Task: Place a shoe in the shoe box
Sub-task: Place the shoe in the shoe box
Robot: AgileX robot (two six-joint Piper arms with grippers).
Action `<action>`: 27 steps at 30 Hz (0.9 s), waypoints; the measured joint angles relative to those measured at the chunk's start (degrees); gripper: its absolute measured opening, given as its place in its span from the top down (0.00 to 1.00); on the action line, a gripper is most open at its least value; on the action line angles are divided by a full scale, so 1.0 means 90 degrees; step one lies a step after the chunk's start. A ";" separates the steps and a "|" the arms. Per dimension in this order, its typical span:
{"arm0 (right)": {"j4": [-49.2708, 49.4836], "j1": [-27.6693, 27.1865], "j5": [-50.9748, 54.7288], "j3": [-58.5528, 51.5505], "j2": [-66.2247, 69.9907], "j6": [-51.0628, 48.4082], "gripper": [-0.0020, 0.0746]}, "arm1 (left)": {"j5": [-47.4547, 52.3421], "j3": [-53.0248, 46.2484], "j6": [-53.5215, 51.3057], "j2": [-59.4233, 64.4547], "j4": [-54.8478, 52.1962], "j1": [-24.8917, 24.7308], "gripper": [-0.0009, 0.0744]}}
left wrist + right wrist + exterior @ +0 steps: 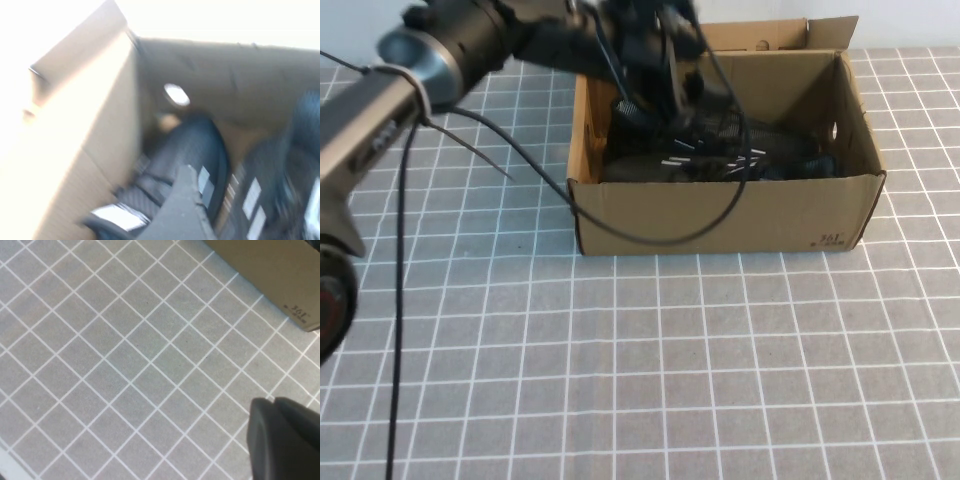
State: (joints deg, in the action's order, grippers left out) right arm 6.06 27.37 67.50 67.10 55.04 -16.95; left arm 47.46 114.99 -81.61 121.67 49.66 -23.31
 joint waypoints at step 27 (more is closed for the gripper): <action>0.0131 0.0000 -0.0511 -0.0506 -0.0191 0.0491 0.99 | 0.0742 0.0004 0.3382 -0.1582 -0.1466 0.0000 0.99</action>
State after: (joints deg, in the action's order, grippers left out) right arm 7.24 27.37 62.90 62.54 53.32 -12.53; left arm 54.14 115.03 -51.17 107.43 36.47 -23.31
